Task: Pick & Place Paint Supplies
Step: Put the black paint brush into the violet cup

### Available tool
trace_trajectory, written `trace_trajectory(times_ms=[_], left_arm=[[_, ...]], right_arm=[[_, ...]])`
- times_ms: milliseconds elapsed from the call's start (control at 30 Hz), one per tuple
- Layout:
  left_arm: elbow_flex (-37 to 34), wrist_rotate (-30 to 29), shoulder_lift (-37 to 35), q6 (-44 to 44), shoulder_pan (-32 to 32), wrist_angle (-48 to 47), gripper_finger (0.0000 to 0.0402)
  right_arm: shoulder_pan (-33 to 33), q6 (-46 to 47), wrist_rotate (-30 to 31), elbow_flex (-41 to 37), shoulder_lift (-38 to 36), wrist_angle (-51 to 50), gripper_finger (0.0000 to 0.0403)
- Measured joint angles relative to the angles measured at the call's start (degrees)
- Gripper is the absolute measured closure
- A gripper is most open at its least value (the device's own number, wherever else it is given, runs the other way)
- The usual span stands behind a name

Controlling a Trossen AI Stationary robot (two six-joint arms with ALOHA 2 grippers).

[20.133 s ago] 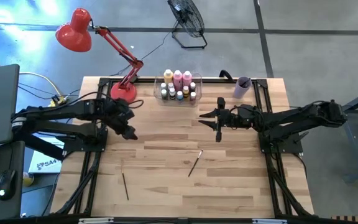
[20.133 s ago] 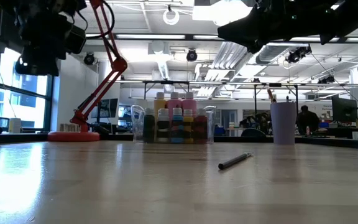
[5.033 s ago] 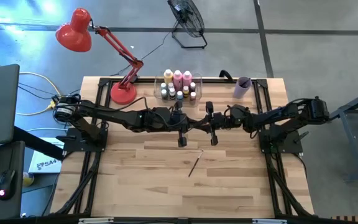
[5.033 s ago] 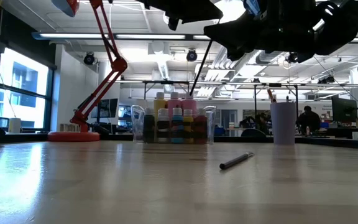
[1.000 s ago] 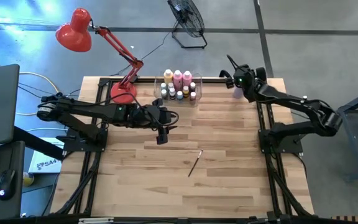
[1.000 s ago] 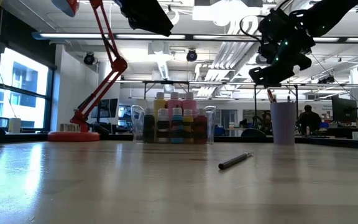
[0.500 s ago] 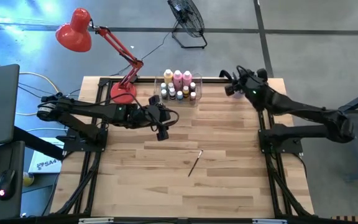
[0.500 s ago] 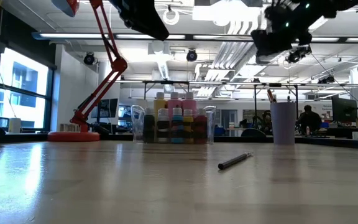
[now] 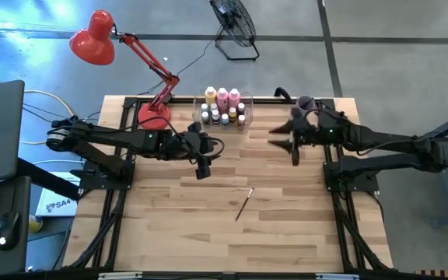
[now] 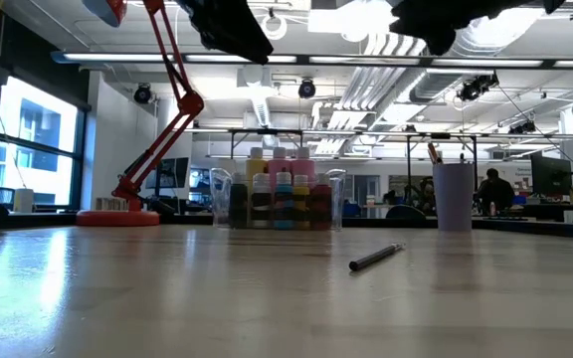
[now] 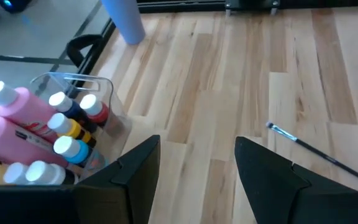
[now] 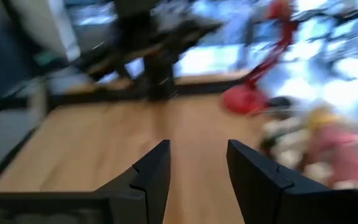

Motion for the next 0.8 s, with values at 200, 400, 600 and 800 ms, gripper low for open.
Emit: trace_trajectory(times_ms=[200,400,600,800], left_arm=[[0.00,0.30,0.00,-4.32,0.00,0.20,0.0199],[0.00,0.69,0.34,-6.04,-0.02,0.47,0.0199],[-0.06,1.09,3.25,-6.98,-0.94,1.61,0.0199],[-0.11,-5.92,5.48,-4.78,-4.07,4.24,0.0199]], right_arm=[[2.61,0.17,-9.36,-0.01,1.90,-8.72,0.0254],[6.20,0.14,-9.55,-0.01,5.33,-8.39,0.0259],[10.54,-2.03,-5.24,-0.01,8.65,-6.65,0.0297],[15.58,-8.10,-4.66,-0.01,7.91,-7.70,0.0390]])
